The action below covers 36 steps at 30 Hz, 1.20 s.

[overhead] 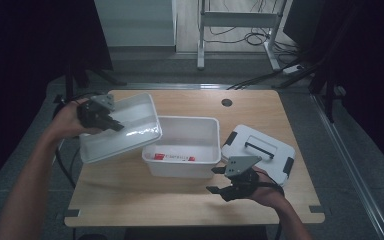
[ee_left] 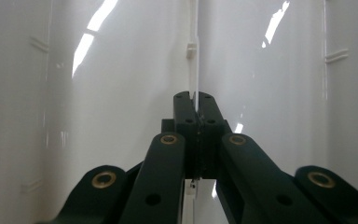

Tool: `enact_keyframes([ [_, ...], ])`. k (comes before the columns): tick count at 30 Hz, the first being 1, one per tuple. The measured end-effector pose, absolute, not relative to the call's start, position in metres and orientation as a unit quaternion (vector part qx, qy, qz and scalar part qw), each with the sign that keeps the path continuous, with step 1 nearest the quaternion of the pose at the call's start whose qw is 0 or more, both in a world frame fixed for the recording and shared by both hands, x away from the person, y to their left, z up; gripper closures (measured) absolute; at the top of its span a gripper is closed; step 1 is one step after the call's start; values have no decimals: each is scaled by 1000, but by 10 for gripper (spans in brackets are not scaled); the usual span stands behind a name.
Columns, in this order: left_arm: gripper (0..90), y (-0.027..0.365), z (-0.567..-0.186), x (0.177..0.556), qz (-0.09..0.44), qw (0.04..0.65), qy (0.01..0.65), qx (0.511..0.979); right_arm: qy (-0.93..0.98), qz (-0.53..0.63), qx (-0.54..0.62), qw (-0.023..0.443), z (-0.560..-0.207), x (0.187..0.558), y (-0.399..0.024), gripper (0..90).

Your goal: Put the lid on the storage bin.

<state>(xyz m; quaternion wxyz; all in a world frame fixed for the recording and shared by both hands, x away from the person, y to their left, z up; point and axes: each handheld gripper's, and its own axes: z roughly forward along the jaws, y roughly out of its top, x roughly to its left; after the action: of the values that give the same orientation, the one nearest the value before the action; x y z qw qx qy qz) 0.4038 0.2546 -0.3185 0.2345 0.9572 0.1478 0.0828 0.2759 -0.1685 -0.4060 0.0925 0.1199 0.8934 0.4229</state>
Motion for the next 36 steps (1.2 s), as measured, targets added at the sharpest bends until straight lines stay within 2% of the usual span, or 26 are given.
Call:
enact_keyframes([
  [15, 899, 176, -321, 425, 59, 235, 83, 967, 895, 416, 134, 86, -419, 273, -175, 395],
  [36, 899, 121, -338, 441, 43, 233, 54, 970, 897, 413, 137, 75, -430, 274, -174, 395],
])
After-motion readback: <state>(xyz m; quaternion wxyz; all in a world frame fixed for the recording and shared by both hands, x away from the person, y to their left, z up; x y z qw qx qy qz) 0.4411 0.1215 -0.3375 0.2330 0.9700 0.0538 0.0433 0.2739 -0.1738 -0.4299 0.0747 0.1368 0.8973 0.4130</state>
